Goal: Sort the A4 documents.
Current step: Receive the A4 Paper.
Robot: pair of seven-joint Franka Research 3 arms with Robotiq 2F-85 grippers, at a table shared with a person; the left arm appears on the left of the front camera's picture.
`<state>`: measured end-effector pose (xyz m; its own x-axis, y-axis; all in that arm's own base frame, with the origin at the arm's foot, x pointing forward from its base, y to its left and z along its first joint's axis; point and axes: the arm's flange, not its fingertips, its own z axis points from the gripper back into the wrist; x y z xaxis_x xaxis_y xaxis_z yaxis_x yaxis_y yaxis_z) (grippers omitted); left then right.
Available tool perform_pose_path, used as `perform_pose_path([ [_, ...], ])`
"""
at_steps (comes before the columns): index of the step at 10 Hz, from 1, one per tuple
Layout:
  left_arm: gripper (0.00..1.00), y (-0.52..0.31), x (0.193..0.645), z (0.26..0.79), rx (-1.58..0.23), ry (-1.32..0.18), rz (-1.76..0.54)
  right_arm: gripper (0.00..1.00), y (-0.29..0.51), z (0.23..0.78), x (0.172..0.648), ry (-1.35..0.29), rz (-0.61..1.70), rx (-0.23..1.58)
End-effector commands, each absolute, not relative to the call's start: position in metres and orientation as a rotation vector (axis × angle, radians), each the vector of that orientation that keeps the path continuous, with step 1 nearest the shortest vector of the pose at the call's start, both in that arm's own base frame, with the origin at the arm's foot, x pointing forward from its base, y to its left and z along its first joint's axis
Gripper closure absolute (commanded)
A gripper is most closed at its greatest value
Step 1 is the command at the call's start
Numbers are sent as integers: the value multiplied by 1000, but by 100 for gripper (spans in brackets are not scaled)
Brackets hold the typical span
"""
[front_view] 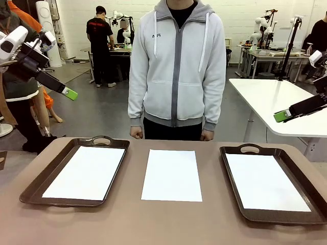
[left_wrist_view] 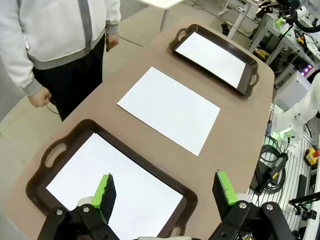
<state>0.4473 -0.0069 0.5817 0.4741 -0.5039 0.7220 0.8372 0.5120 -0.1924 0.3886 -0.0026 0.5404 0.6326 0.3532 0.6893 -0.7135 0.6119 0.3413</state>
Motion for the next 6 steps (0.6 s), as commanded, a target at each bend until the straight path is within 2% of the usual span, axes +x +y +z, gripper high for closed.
perform_pose_path([
  [1,0,-6,452,585,-610,-669,-853,0,-3,540,388,-616,666,651],
  [6,0,-7,447,582,-582,-652,-879,0,-3,540,388,-616,666,651],
])
